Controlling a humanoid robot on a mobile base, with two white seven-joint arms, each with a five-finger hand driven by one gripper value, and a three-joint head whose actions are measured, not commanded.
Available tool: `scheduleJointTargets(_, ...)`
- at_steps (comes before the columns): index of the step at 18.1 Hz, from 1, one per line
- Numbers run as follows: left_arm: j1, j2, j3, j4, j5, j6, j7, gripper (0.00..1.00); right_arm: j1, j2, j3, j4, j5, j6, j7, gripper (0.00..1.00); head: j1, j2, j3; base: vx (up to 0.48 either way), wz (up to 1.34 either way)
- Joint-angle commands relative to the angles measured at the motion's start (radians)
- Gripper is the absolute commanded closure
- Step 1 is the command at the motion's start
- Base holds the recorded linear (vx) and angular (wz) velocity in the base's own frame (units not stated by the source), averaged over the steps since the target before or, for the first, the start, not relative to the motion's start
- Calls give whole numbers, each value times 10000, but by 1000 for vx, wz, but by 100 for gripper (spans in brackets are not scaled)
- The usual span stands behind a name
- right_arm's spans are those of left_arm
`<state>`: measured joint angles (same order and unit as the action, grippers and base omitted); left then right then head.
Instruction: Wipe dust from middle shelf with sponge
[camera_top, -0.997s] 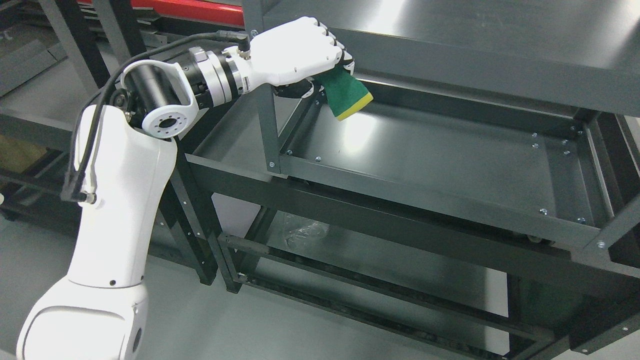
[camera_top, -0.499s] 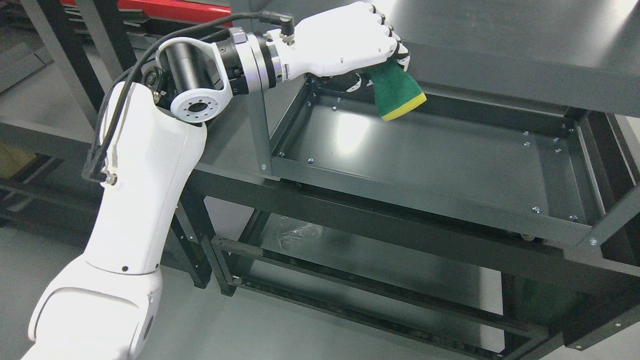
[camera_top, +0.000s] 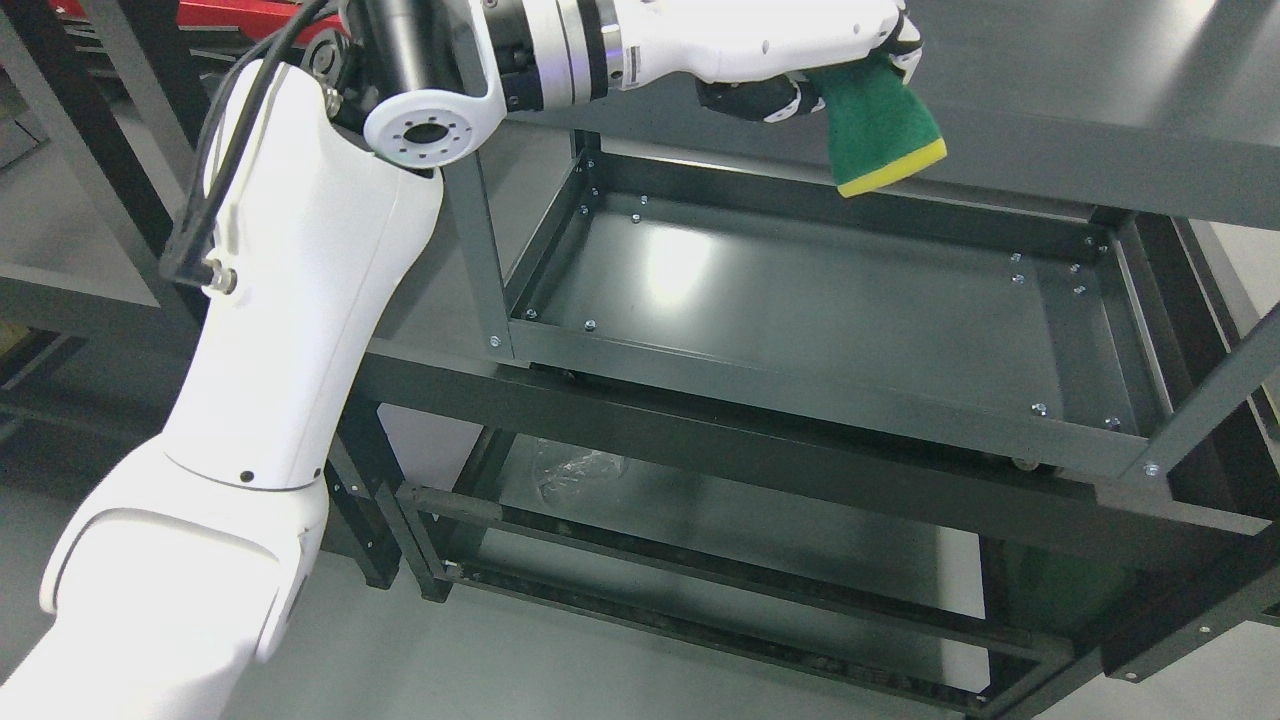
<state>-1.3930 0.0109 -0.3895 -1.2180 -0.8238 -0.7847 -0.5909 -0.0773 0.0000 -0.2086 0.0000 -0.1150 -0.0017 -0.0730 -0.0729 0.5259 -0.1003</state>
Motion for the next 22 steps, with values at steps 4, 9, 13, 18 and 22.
scheduleJointTargets(4,-321,66,-768,1318,-473,-7,18,88,6,-175,0,-175,0,722,9,0,0,0,0,6,-35)
scheduleJointTargets(9,-275,66,-1183,1565,-490,-7,233,87,5,-175,0,-175,0,722,9,0,0,0,0,0,0)
scheduleJointTargets(13,-259,118,-786,1153,-398,-7,96,87,5,-175,0,-175,0,722,9,0,0,0,0,0,0)
scheduleJointTargets(18,77,1087,870,94,91,-7,-1220,86,5,-175,0,-175,0,722,9,0,0,0,0,7,-51)
scheduleJointTargets(22,461,1515,1746,-291,766,-7,-2128,85,6,-175,0,-175,0,722,9,0,0,0,0,9,-81)
